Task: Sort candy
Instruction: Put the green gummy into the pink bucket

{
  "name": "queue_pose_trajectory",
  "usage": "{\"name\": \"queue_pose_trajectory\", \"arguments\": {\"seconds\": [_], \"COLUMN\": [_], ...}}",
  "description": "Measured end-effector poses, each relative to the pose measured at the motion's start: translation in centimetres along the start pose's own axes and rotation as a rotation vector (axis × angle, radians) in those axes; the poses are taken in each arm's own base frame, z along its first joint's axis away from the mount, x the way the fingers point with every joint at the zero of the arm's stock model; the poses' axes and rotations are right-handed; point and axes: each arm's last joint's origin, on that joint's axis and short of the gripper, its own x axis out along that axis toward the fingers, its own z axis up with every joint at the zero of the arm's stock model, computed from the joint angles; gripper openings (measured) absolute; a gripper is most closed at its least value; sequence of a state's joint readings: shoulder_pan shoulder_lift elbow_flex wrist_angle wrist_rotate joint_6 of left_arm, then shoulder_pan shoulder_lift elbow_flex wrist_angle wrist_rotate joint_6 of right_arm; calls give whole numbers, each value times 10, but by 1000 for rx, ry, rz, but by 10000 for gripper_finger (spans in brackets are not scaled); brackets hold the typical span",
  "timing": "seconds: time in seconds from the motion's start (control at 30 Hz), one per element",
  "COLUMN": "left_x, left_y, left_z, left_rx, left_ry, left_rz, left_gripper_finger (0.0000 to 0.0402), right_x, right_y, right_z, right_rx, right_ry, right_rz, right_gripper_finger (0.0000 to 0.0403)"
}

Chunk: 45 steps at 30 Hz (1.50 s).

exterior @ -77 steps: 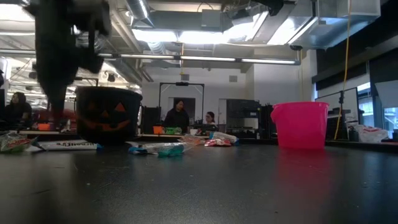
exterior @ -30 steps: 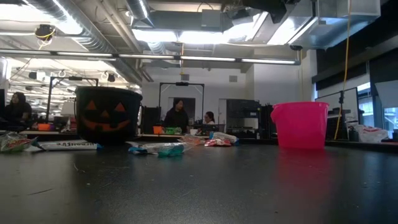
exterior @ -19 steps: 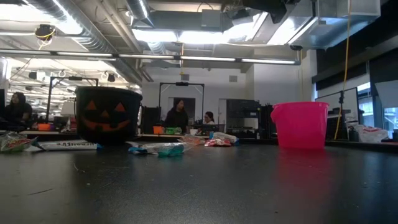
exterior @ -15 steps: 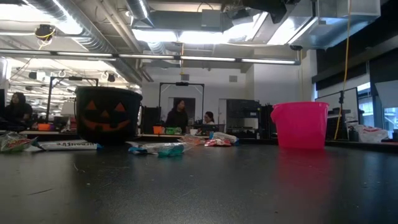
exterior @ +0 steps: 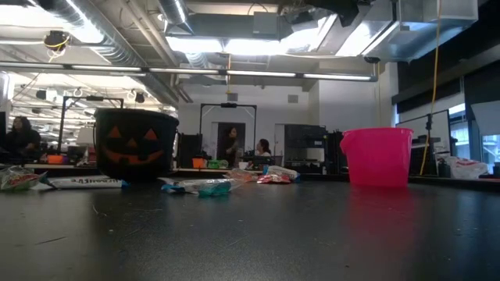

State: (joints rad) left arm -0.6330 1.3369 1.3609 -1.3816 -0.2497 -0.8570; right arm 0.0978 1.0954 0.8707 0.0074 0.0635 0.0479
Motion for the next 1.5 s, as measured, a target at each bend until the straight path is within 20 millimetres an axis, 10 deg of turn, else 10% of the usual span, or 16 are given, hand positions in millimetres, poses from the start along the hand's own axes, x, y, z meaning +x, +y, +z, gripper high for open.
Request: {"name": "queue_pose_trajectory", "arguments": {"seconds": [0.7,1.5], "left_x": [106,172], "left_y": [5,45], "left_z": [63,6], "left_rx": [283,136], "left_ry": [330,411], "left_rz": [114,-59], "left_gripper_finger": [242,233], "right_x": [0,0], "right_y": [0,0], "right_z": [-2,-7], "right_rx": [4,3], "right_ry": [23,71], "right_rz": [3,2], "right_gripper_finger": [213,213]}}
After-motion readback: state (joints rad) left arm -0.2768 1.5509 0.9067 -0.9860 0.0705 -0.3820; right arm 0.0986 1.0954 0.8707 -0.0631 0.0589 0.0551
